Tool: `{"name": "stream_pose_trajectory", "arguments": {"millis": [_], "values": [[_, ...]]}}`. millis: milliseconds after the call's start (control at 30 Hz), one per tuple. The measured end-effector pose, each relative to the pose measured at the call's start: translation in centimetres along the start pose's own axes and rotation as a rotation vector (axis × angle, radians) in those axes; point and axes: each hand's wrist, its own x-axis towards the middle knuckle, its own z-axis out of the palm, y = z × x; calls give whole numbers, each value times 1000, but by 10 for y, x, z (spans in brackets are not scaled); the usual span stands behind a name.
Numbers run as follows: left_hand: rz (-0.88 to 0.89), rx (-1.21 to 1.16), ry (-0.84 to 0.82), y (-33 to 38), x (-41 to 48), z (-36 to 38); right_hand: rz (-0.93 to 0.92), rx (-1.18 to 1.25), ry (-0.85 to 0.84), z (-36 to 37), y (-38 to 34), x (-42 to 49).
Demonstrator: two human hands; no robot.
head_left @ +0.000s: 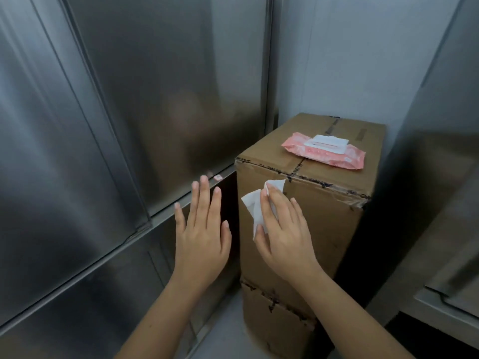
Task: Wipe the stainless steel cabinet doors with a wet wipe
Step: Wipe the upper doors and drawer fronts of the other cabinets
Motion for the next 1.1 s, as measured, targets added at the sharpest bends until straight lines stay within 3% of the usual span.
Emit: {"name": "stream_pose_trajectory", "arguments": {"millis": [467, 1100], "values": [[-111, 215, 147, -143, 19, -29, -192, 167, 38, 92, -110, 91], [-141, 571, 341, -175, 83, -69, -446, 479, 202, 130, -135, 204]]}}
